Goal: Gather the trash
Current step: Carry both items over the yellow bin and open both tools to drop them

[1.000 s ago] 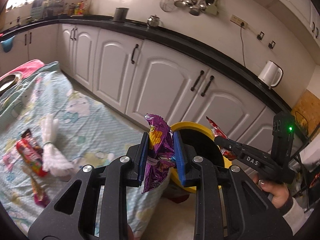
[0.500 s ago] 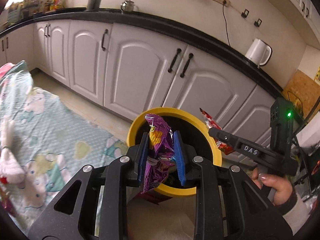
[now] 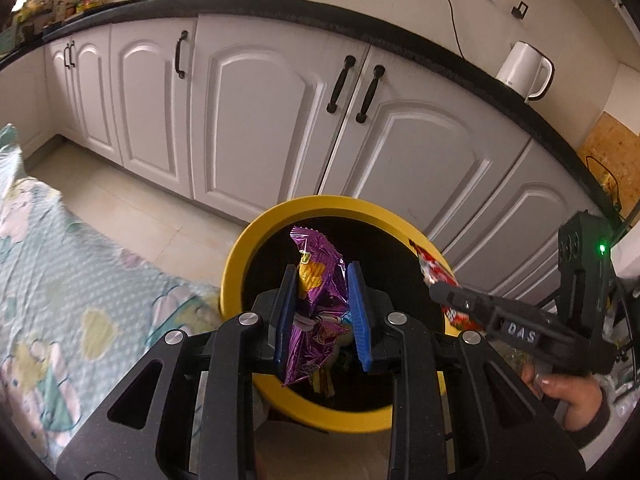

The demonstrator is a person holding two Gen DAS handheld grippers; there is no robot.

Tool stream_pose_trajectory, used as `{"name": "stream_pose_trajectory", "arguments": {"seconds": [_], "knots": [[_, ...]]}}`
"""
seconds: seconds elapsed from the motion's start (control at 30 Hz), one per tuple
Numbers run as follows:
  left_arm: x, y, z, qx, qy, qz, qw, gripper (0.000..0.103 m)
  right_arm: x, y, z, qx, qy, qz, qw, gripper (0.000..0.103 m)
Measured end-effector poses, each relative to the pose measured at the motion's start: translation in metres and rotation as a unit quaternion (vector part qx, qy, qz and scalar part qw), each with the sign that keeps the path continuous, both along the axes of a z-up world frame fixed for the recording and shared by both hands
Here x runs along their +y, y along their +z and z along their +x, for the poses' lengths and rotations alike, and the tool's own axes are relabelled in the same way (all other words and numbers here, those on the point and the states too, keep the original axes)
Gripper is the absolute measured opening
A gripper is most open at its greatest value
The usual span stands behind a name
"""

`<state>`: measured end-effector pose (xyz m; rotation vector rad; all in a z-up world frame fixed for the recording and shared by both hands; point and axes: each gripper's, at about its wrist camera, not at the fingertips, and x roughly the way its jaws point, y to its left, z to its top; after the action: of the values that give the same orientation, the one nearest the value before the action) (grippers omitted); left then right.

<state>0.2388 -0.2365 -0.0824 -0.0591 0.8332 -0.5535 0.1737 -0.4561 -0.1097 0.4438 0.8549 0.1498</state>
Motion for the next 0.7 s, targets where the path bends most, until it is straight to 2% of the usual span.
{"name": "stream_pose_trajectory", "arguments": {"seconds": [0.27, 0.5, 0.53, 0.6, 0.67, 0.7], "knots": [[-0.021, -0.027, 0.024, 0.034, -0.017, 0.010, 0.9992, 0.021, -0.012, -0.025, 0.001, 0.025, -0.014, 0.022, 0.999, 0.016], [-0.021, -0.042, 0.034, 0.055, -0.014, 0.010, 0.9983, 0.026, -0.015, -0.036, 0.003, 0.040, -0.015, 0.032, 0.999, 0.016], [-0.020, -0.043, 0.035, 0.056, -0.013, 0.011, 0.9983, 0.028, -0.016, -0.037, 0.003, 0.042, -0.017, 0.033, 0.998, 0.018], [-0.017, -0.043, 0.036, 0.061, -0.010, 0.009, 0.9980, 0.034, -0.018, -0.037, 0.003, 0.043, -0.021, 0.036, 0.998, 0.027], [-0.014, -0.042, 0.036, 0.063, -0.006, 0.004, 0.9980, 0.047, -0.021, -0.037, 0.003, 0.042, -0.025, 0.036, 0.998, 0.031], [-0.012, -0.040, 0.035, 0.062, -0.004, 0.002, 0.9981, 0.049, -0.022, -0.036, 0.003, 0.042, -0.026, 0.037, 0.998, 0.033]]}}
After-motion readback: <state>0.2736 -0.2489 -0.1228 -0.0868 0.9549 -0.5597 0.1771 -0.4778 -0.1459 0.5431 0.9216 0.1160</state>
